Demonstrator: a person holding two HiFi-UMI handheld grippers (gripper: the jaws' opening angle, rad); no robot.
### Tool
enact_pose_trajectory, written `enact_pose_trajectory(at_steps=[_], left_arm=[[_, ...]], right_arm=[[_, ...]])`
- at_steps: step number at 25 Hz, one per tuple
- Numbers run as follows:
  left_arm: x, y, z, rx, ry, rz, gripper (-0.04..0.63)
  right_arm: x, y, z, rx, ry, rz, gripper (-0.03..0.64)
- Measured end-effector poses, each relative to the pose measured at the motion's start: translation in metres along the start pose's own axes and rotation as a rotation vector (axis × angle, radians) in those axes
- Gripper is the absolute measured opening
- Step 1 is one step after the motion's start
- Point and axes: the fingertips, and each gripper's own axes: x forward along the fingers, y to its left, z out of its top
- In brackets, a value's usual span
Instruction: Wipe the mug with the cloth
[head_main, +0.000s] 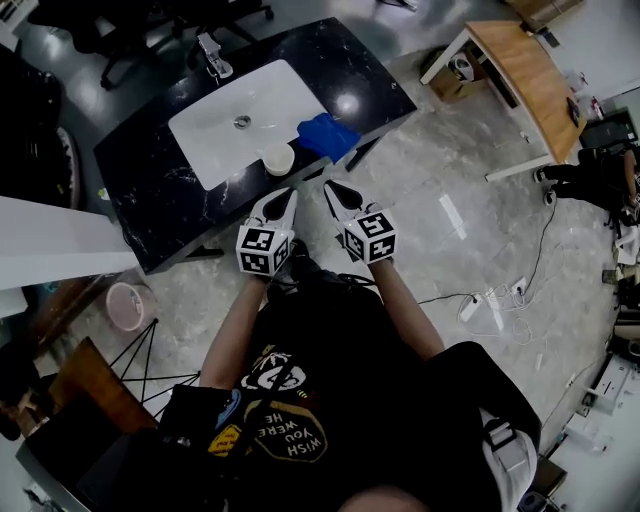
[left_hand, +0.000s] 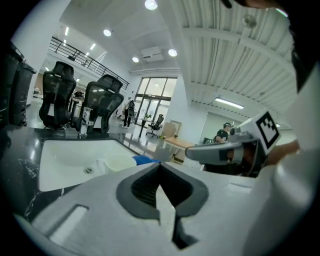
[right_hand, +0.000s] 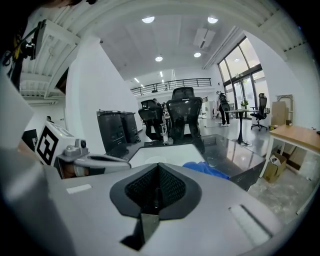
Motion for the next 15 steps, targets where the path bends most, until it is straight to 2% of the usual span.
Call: enact_pose_trajectory(at_steps=[4,7,12,15], left_arm=[[0.013,0.021,-0.016,0.039,0.046,0.085,0.003],[0.019,0.034,-0.01,0.028,0.042,0.154,0.003],[0.029,0.047,-0.012,0.002,0.04,0.204,0.003],[0.035,0.056,-0.01,0.012,0.036,0.244,0.003]], right_arm=[[0.013,-0.024,0.004,0.011,-0.02,0.012,0.003],[0.023,-0.044,0.005,-0.001,-0.02,0.02,0.003],[0.047,-0.068,-0.026,-0.031,0.044,0.04,0.003],[0.063,-0.077,-0.031,-0.036,0.042,0.06,0.003]])
